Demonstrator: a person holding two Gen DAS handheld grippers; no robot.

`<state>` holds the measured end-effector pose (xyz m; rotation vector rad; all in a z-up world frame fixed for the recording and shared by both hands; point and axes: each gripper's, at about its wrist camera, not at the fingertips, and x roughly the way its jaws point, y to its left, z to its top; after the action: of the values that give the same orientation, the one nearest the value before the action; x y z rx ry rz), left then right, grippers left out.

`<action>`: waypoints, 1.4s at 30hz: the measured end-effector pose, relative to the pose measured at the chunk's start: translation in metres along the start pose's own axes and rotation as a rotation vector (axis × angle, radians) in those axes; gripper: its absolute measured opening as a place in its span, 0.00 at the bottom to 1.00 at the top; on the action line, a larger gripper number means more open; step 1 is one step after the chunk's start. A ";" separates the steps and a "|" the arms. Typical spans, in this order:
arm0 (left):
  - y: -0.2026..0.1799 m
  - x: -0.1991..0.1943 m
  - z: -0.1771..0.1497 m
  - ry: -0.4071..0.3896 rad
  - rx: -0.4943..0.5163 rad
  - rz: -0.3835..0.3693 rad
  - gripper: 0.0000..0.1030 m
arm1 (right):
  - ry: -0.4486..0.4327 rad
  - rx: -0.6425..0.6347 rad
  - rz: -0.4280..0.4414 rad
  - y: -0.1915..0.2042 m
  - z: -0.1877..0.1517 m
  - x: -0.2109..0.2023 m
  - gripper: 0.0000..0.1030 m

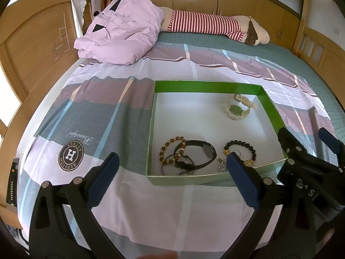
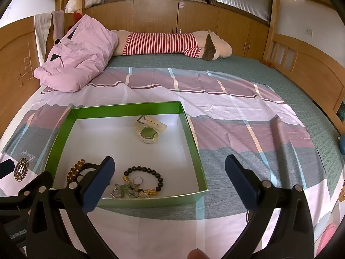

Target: Organize jewelry

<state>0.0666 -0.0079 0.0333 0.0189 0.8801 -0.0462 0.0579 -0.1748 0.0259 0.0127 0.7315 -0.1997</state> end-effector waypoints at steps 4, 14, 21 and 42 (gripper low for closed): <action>0.000 0.000 0.000 0.001 -0.001 0.000 0.98 | 0.001 0.007 0.004 -0.001 0.000 -0.001 0.99; 0.000 0.000 0.000 0.001 -0.002 -0.001 0.98 | 0.006 0.016 0.008 -0.001 0.000 -0.001 0.99; 0.000 0.000 0.000 0.002 -0.001 -0.001 0.98 | 0.007 0.015 0.009 -0.002 0.000 -0.001 0.99; 0.000 0.001 0.000 0.003 -0.003 -0.002 0.98 | 0.008 0.017 0.008 -0.002 0.000 -0.001 0.99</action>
<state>0.0670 -0.0075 0.0329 0.0151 0.8833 -0.0471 0.0567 -0.1764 0.0271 0.0327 0.7373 -0.1980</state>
